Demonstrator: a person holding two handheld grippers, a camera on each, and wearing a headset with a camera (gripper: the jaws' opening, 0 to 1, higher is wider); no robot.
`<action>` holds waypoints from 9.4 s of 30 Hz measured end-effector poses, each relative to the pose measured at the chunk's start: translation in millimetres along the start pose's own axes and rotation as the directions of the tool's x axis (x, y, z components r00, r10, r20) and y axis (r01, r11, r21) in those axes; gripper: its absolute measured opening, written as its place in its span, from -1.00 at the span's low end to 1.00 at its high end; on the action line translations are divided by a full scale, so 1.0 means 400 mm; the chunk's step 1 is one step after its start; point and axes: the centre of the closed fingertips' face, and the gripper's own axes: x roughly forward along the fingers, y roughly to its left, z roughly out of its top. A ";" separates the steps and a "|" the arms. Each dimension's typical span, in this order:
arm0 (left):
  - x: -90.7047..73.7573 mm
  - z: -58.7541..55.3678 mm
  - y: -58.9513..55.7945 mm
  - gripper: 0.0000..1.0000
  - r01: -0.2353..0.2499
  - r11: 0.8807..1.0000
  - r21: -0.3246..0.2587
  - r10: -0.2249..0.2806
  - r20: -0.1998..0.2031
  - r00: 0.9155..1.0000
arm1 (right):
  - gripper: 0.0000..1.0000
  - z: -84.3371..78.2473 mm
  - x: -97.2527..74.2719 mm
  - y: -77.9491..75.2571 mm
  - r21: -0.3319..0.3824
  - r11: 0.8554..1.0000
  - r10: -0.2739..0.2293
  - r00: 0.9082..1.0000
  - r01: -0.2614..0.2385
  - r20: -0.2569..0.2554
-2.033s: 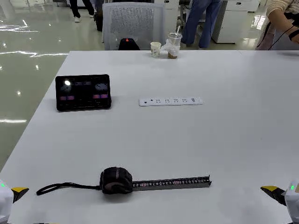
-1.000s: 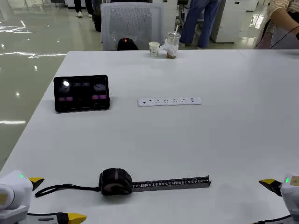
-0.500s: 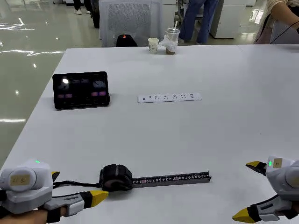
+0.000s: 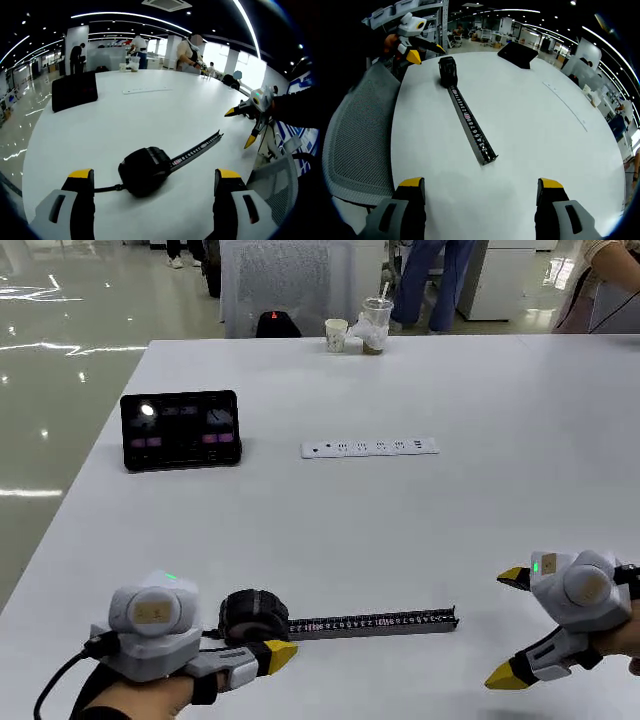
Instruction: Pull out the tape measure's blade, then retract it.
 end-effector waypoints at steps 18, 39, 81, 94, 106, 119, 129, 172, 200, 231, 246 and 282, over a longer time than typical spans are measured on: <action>0.061 0.049 -0.007 0.97 -0.151 0.988 0.015 0.149 0.083 0.985 | 0.51 0.039 0.069 -0.035 -0.119 0.987 0.096 0.993 -0.105 -0.074; 0.100 0.007 0.006 0.97 -0.201 0.979 0.018 0.196 0.154 0.969 | -0.46 0.039 0.108 -0.023 -0.273 0.944 0.151 0.977 -0.187 -0.150; 0.126 -0.053 0.073 0.36 -0.293 0.934 -0.205 0.308 0.046 0.950 | -0.77 0.027 0.129 -0.015 -0.261 0.931 0.171 0.937 -0.255 -0.305; 0.127 -0.053 0.063 0.19 -0.279 0.936 -0.213 0.290 0.023 0.957 | -0.76 0.027 0.128 -0.015 -0.240 0.940 0.160 0.935 -0.242 -0.315; 0.128 -0.058 0.063 0.16 -0.280 0.944 -0.178 0.284 0.000 0.959 | -0.76 0.033 0.130 -0.010 -0.229 0.947 0.144 0.936 -0.224 -0.321; 0.127 -0.059 0.062 0.16 -0.276 0.946 -0.171 0.280 -0.003 0.960 | -0.77 0.041 0.138 -0.008 -0.208 0.953 0.140 0.932 -0.218 -0.335; 0.128 -0.062 0.061 0.16 -0.274 0.949 -0.156 0.276 -0.013 0.961 | -0.78 0.051 0.144 -0.002 -0.203 0.954 0.141 0.930 -0.218 -0.338; 0.139 -0.053 0.062 0.18 -0.292 0.943 -0.161 0.284 -0.072 0.956 | -0.78 0.057 0.149 0.001 -0.183 0.959 0.140 0.925 -0.215 -0.354; 0.134 -0.051 0.065 0.16 -0.274 0.950 -0.149 0.267 -0.067 0.961 | -0.77 0.093 0.166 0.017 -0.176 0.960 0.150 0.929 -0.219 -0.340; 0.131 -0.054 0.062 0.17 -0.267 0.952 -0.150 0.259 -0.071 0.963 | -0.77 0.123 0.187 0.030 -0.187 0.957 0.164 0.943 -0.224 -0.291; 0.133 -0.055 0.063 0.17 -0.265 0.952 -0.151 0.256 -0.073 0.964 | -0.77 0.141 0.197 0.039 -0.181 0.958 0.165 0.946 -0.221 -0.281; 0.134 -0.056 0.062 0.17 -0.261 0.953 -0.155 0.252 -0.080 0.964 | -0.76 0.179 0.222 0.058 -0.160 0.963 0.169 0.949 -0.216 -0.265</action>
